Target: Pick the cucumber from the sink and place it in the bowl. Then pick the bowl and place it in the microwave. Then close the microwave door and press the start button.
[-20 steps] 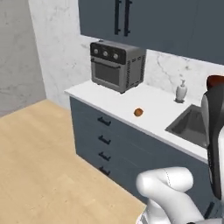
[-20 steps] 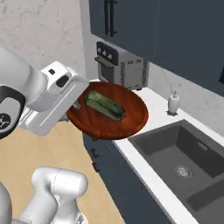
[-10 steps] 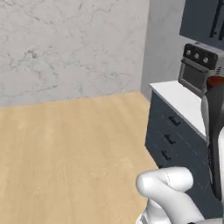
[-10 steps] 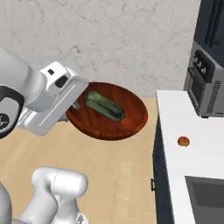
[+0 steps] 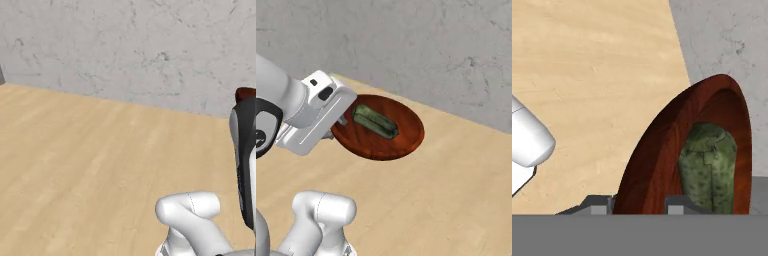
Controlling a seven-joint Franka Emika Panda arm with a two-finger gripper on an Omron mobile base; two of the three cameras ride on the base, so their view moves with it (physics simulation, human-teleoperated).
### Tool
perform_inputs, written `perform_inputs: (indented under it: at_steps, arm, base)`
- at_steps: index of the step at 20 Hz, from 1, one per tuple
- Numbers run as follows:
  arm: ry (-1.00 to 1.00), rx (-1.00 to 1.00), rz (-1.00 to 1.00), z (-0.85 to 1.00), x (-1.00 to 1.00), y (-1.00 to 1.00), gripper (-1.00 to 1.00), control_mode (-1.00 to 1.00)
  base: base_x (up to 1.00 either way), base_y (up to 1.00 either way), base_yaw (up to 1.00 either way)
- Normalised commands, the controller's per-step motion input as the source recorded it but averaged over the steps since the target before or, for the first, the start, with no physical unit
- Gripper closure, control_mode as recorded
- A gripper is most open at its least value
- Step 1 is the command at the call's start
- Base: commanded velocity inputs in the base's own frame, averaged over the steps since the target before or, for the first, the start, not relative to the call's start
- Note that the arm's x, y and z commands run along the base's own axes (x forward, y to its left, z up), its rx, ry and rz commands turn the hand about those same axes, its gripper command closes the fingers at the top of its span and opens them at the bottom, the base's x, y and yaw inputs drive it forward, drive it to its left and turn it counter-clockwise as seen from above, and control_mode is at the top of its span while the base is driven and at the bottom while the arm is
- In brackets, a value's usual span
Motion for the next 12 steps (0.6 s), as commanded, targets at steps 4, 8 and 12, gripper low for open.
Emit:
perform_inputs:
  at_steps: [4, 8, 12]
  arm:
    - [0.0, 0.0, 0.0, 0.0, 0.0, 0.0, 1.0, 1.0]
    - [0.0, 0.0, 0.0, 0.0, 0.0, 0.0, 1.0, 1.0]
    - [0.0, 0.0, 0.0, 0.0, 0.0, 0.0, 1.0, 1.0]
  base:
    - [0.0, 0.0, 0.91]
    - [0.0, 0.0, 0.91]
    - [0.0, 0.01, 0.9]
